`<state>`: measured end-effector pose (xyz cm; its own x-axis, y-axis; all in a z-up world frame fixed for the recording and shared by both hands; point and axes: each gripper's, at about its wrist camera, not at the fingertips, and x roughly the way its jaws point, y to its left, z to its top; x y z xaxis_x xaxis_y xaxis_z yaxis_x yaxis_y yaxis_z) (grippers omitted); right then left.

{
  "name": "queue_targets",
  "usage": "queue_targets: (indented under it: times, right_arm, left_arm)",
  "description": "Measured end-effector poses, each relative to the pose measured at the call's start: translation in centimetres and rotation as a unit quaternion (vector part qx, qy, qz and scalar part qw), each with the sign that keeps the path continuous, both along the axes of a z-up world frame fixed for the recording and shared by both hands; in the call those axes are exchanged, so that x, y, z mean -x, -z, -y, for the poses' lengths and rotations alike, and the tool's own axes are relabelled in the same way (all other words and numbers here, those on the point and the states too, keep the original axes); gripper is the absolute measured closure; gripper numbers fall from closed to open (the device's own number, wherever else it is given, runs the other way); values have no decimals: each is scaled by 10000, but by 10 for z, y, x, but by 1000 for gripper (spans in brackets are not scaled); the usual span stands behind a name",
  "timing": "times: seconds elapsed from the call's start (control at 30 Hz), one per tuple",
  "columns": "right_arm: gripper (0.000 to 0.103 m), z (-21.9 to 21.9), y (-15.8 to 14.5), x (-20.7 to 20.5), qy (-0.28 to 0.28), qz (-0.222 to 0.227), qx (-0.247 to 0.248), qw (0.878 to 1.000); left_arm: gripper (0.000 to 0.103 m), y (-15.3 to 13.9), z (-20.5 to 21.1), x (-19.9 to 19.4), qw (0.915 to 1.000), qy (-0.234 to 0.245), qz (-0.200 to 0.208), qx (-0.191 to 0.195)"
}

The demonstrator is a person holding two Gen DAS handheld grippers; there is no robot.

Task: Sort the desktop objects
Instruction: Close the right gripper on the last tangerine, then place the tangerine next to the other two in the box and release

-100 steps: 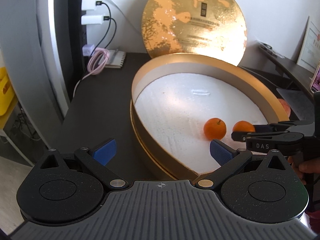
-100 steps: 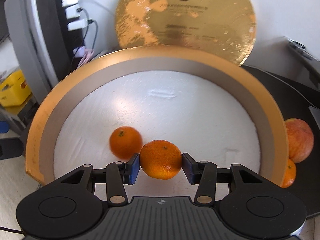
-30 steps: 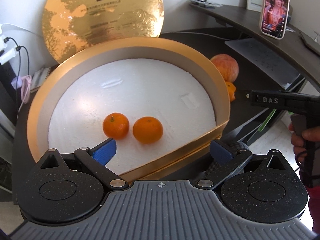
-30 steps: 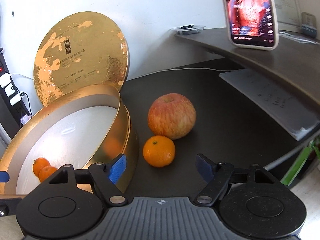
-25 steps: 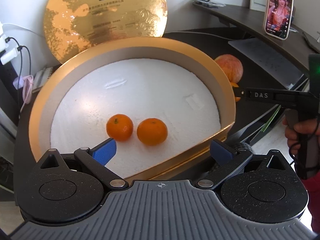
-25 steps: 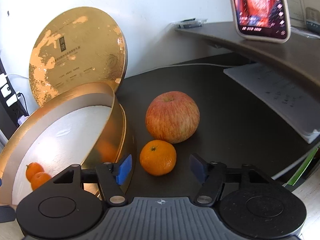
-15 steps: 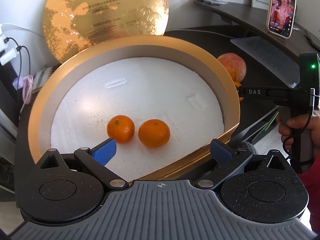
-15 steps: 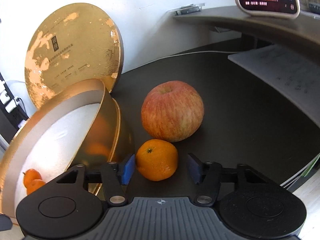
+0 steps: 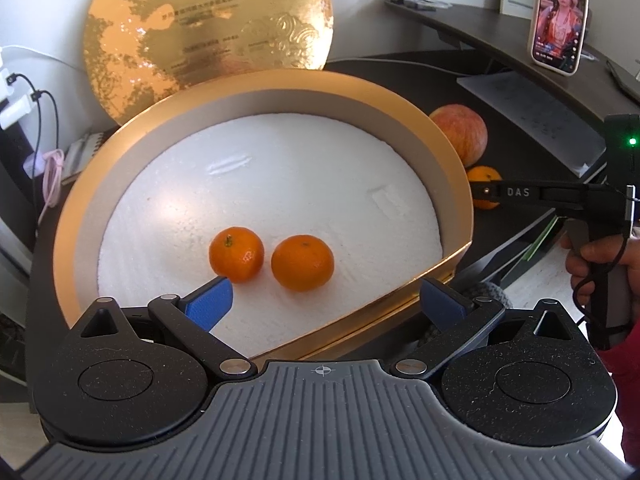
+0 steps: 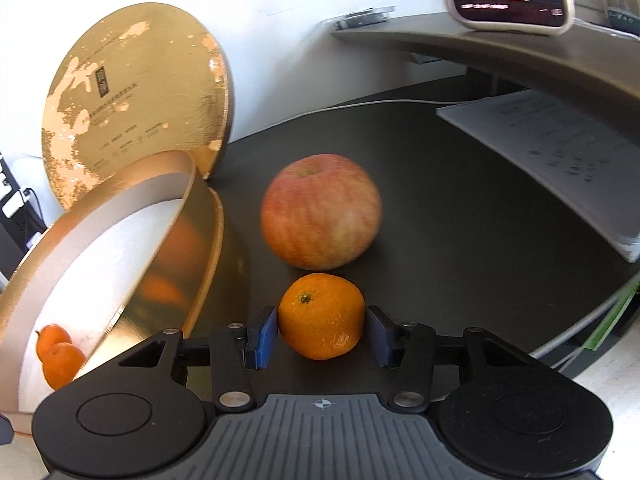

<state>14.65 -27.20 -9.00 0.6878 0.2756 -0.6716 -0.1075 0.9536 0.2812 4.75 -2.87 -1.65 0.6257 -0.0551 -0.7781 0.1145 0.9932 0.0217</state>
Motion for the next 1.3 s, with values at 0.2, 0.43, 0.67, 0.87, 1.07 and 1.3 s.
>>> queue_targets:
  times: [0.2,0.43,0.67,0.87,1.07,1.3]
  right_arm:
    - [54,-2,-2,7,-10,43,306,9995]
    - [43,-10,2,2,-54,101,576,9983]
    - [44,-16,0,0,38,99,743,9972]
    - [55,-19,-5,3,194,132,930,9954]
    - [55,-23,-28,14,280,404,1003,9937]
    - [55,-48,-71,27,108,902,1020,9906]
  left_arm:
    - [1,-1,-1,2,10000,-2,21,31]
    - [1,-2,-5,5,10000,-70,38,49]
    - [1,-2,-9,7,9999,-82,64,95]
    - [1,-3,-17,11,9997,-121,119,179]
    - [1,-6,-34,16,9990,-221,211,339]
    - [1,-10,-65,25,9965,-491,372,573]
